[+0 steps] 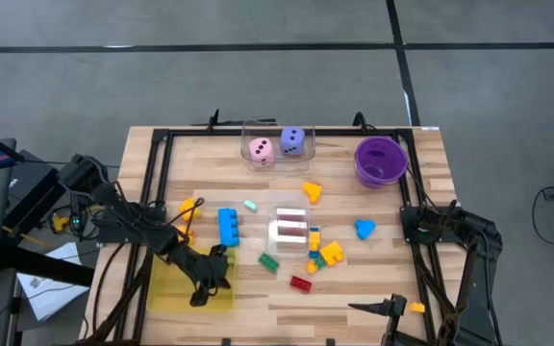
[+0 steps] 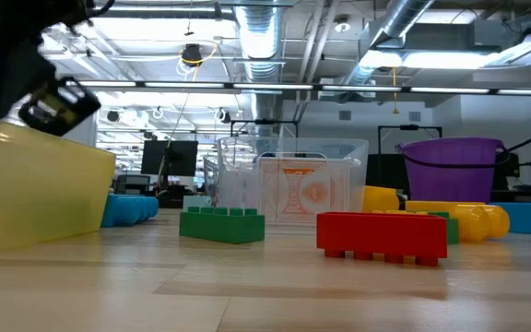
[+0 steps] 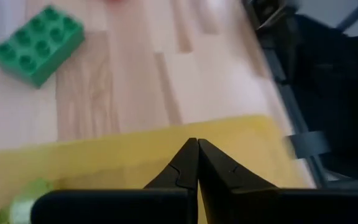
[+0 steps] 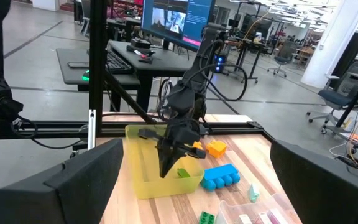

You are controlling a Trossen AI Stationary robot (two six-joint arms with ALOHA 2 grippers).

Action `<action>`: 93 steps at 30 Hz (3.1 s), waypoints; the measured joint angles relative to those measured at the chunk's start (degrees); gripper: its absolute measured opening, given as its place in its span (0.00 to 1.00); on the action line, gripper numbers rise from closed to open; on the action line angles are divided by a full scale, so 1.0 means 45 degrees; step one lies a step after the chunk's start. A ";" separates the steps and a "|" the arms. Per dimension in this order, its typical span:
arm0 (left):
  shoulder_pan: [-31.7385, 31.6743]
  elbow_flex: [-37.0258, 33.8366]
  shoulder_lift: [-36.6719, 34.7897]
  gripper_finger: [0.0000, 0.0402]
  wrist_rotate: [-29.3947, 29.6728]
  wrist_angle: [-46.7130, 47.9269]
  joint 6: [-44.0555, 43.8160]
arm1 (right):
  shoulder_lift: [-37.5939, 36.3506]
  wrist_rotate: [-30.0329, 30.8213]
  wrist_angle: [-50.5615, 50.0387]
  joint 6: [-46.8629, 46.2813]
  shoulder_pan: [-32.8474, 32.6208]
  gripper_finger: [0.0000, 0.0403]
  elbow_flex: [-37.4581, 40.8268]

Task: Pick & Place Toys
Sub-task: Adjust the yellow bin on the table, then put the light blue game piece into the yellow bin

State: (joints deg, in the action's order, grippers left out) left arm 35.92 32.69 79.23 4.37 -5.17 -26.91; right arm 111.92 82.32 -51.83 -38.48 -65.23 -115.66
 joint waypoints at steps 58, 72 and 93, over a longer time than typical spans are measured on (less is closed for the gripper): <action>-0.6725 0.0255 -0.5079 0.44 0.6760 -0.3619 1.1365 | -0.0036 -0.0331 -0.0155 0.0573 0.0491 0.99 0.0001; -1.1403 0.1649 -0.0742 0.48 -0.1346 0.2237 0.9218 | -0.0058 -0.0335 -0.0444 0.0690 0.0534 0.99 0.0000; -1.1299 0.3070 0.2684 0.47 -0.1988 0.4245 1.0823 | -0.0068 -0.0675 -0.0499 0.0647 0.0500 0.99 0.0004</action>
State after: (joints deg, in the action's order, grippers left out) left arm -14.92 46.50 91.31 -4.58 13.93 21.79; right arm 111.61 79.29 -54.08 -35.57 -62.98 -115.64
